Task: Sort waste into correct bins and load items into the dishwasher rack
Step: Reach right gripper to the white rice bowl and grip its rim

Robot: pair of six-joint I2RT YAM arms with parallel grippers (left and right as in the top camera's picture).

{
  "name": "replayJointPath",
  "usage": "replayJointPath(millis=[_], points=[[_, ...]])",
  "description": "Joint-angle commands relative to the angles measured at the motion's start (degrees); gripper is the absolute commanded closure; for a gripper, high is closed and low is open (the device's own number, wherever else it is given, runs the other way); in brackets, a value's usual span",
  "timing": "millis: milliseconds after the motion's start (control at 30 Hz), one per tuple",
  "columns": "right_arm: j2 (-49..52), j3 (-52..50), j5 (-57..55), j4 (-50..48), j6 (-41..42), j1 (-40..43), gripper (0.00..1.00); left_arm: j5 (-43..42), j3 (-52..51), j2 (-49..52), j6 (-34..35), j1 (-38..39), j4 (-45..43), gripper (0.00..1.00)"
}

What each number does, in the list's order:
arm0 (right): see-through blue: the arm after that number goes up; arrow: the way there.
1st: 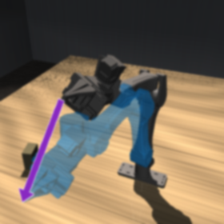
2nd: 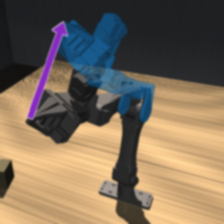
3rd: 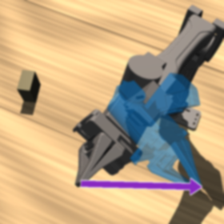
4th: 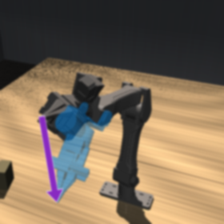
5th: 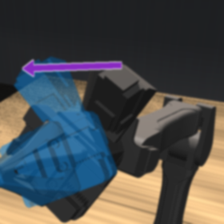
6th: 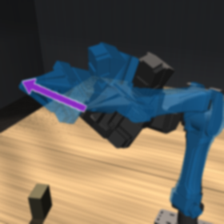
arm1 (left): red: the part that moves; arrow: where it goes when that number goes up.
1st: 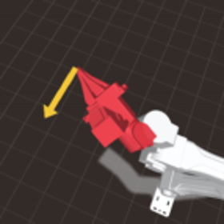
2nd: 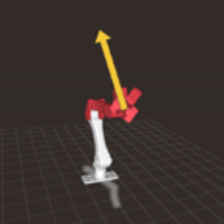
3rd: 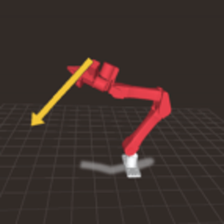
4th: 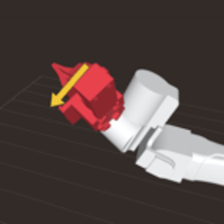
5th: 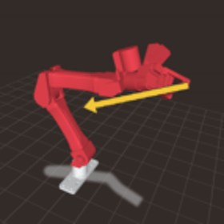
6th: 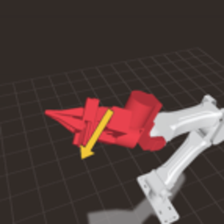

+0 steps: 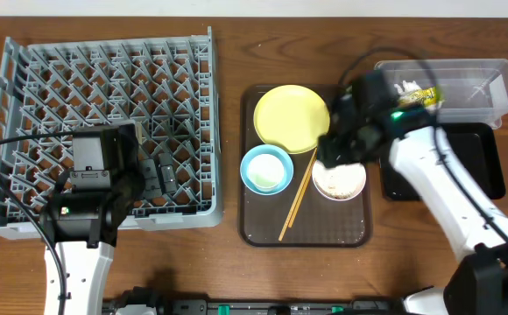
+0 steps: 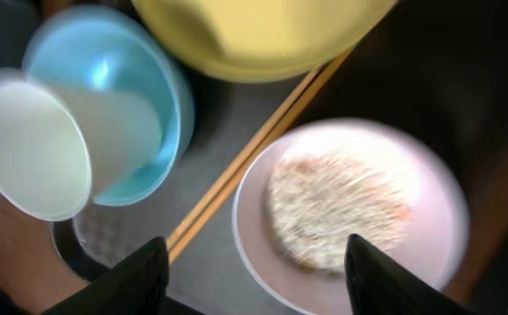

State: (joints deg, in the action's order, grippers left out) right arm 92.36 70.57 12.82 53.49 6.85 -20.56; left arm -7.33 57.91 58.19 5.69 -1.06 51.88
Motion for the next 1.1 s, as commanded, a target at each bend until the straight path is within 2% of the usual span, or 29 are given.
replayJointPath(millis=[0, 33, 200, 467, 567, 700, 867, 1067], points=[[0.0, -4.5, -3.7, -1.8, 1.1, -3.3, 0.44, -0.1, 1.4, 0.3, -0.7, 0.1, 0.1, 0.02], [0.0, -5.7, -4.3, -2.7, 1.9, -3.9, 0.44, -0.2, 1.4, 0.3, -0.7, 0.1, 0.1, 0.02], [0.0, -12.2, -4.7, -9.4, 4.3, -7.0, 0.65, -0.2, 1.4, 0.5, -0.7, 0.1, 0.3, 0.02], [0.0, -18.5, -7.5, -16.7, 6.4, -10.1, 0.72, -0.2, 1.4, 0.8, -0.7, 0.1, 0.6, 0.02], [0.0, -19.1, -8.6, -17.5, 6.4, -10.3, 0.89, -0.2, 1.4, 0.9, -0.7, 0.1, 0.5, 0.02], [0.0, -18.8, -10.5, -17.6, 8.4, -10.3, 0.99, -0.2, 1.4, 1.2, -0.7, 0.1, 0.7, 0.02], [-0.5, -16.6, -11.3, -16.3, 9.4, -10.2, 0.99, -0.2, 1.4, 1.3, -0.7, 0.1, 0.8, 0.02], [-5.9, -11.2, -11.3, -14.0, 10.4, -9.2, 0.99, -0.2, 1.4, 1.3, -0.7, 0.1, 0.6, 0.02]])
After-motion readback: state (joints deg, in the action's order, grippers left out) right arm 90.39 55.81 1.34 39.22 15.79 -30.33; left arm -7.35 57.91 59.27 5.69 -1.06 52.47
